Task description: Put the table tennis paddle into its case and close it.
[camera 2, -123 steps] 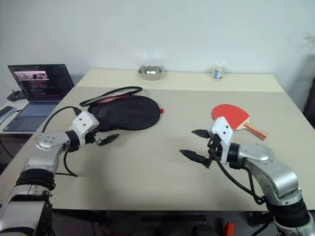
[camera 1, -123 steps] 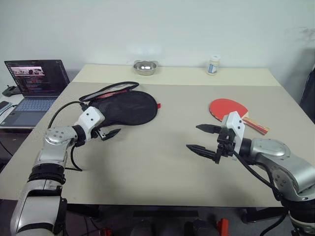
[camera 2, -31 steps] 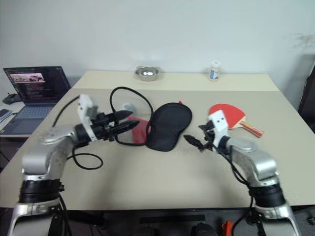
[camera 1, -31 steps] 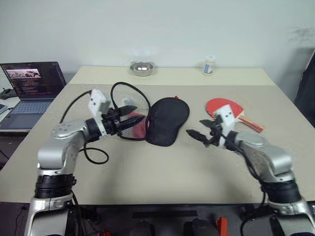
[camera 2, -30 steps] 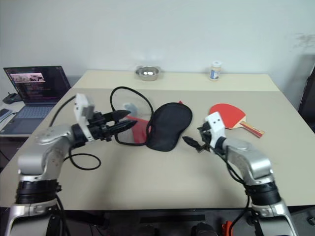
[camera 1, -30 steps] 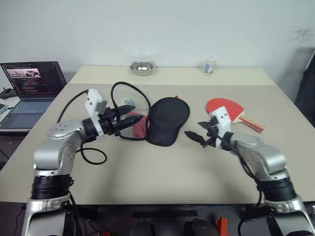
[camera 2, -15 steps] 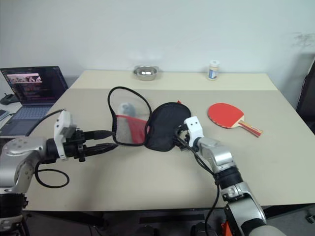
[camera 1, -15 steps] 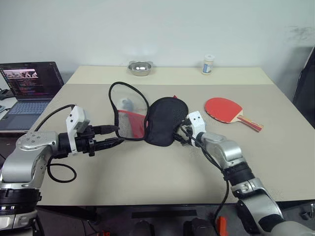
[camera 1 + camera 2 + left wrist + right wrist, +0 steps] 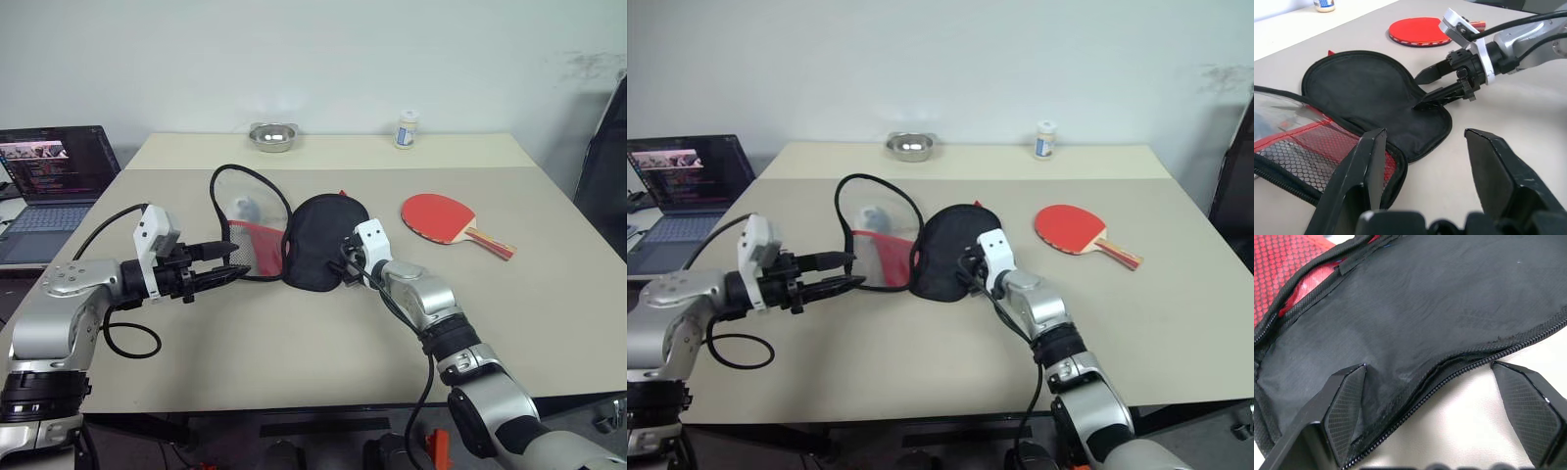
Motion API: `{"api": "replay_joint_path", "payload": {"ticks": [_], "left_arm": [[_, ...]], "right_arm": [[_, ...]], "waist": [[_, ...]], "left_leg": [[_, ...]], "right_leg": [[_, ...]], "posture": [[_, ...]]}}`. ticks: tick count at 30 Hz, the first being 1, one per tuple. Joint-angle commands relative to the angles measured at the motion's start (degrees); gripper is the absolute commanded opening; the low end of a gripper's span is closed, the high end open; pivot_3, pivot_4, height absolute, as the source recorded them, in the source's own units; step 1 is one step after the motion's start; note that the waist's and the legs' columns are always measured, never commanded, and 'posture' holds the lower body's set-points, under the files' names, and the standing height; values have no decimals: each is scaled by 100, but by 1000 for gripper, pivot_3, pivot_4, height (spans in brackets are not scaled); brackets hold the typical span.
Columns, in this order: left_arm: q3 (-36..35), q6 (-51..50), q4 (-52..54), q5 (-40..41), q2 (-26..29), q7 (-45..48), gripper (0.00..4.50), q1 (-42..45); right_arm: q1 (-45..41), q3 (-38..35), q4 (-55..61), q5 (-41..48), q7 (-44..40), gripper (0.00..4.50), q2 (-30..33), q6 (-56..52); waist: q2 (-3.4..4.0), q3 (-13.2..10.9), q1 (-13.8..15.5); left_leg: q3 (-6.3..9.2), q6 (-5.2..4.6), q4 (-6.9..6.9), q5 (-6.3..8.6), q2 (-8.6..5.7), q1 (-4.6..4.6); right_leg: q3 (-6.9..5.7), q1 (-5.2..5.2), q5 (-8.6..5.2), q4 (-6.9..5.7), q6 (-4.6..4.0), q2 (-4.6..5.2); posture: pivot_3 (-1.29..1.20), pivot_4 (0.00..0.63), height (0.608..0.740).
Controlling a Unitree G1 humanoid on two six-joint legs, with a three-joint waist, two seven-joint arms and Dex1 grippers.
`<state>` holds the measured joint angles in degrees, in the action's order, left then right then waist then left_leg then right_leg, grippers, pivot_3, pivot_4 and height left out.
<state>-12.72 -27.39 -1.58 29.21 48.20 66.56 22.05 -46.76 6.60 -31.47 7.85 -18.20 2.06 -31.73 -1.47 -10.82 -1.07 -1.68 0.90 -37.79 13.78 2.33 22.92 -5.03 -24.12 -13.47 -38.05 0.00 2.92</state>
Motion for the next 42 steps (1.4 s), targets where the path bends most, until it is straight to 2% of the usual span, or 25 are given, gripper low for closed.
{"api": "replay_joint_path", "payload": {"ticks": [1,3,10,12,19,27,31,37,42], "left_arm": [[82,37,28,35,57,117,3861,106],[130,97,12,-1,36,125,4500,153],[373,587,-58,-230,-90,115,4500,393],[458,723,-88,-306,-109,169,4500,443],[616,833,-144,-332,-198,231,4500,585],[771,926,-181,-340,-321,315,4500,768],[885,993,-294,-394,-418,372,4500,925],[974,1119,-527,-452,-533,480,4500,1141],[980,1196,-697,-474,-556,563,4500,1249]], "right_arm": [[-235,-276,-151,26,144,3665,9,36],[-297,-409,-252,61,190,2953,39,16],[-354,-749,-380,101,260,504,223,-113],[-376,-827,-404,122,303,36,247,-148],[-506,-1298,-240,376,545,36,307,-383],[-338,-1826,180,610,726,36,975,-1005],[-3,-2047,756,761,831,36,1185,-1530],[596,-2171,2027,1034,1067,36,974,-2239],[874,-1882,2690,1071,719,36,953,-1800]], "waist": [[0,0,-22],[0,0,-24],[1,-1,-7],[1,-1,-6],[2,-1,-2],[5,-4,28],[5,-4,54],[6,-4,42],[6,-4,46]], "left_leg": [[-1,0,1,0,0,0],[-1,0,1,0,-1,2],[-2,5,3,3,-8,8],[-3,5,3,3,-9,7],[-4,5,6,3,-8,9],[-4,4,10,3,-20,13],[-4,4,17,3,-19,13],[-17,4,28,3,-7,10],[-20,4,32,3,12,9]], "right_leg": [[1,0,0,1,-1,0],[1,-1,0,3,-1,0],[1,-2,0,9,-1,1],[2,-1,0,9,-1,1],[3,-4,0,10,-1,1],[2,-4,0,16,-1,1],[1,-5,0,20,-1,0],[15,-15,0,20,-1,-14],[21,-21,0,22,-1,-40]], "posture": [[0,150,740],[0,150,740],[0,150,740],[0,150,740],[0,150,740],[0,150,740],[0,150,740],[0,150,740],[0,150,740]]}}
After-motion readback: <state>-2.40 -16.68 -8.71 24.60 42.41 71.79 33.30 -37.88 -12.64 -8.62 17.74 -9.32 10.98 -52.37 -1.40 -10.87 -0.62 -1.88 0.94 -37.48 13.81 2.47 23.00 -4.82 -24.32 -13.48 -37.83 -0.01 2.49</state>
